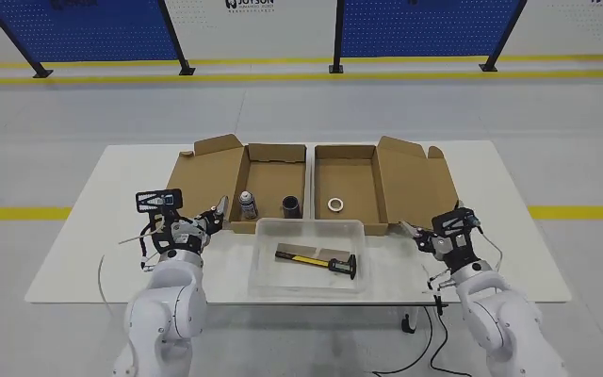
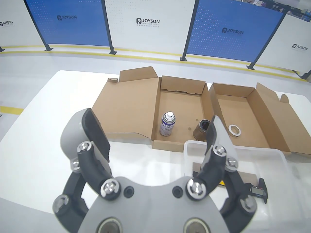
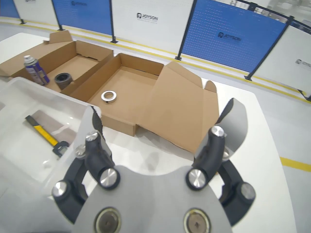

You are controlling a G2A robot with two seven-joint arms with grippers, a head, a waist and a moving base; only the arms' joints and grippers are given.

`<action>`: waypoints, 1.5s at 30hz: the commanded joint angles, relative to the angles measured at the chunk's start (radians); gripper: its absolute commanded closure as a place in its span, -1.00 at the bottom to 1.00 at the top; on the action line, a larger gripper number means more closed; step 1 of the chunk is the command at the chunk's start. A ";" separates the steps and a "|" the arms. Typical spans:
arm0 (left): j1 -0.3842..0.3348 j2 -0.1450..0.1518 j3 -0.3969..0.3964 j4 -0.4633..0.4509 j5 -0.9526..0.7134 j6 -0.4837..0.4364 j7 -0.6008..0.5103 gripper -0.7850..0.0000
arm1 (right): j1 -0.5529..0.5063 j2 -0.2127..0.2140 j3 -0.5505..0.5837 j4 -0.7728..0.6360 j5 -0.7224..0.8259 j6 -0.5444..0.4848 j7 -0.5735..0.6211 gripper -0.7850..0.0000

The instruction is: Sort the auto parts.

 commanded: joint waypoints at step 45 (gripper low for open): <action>0.000 0.000 0.000 0.000 0.000 0.000 0.000 -1.00 | 0.213 0.024 -0.134 0.008 0.377 -0.357 0.647 -1.00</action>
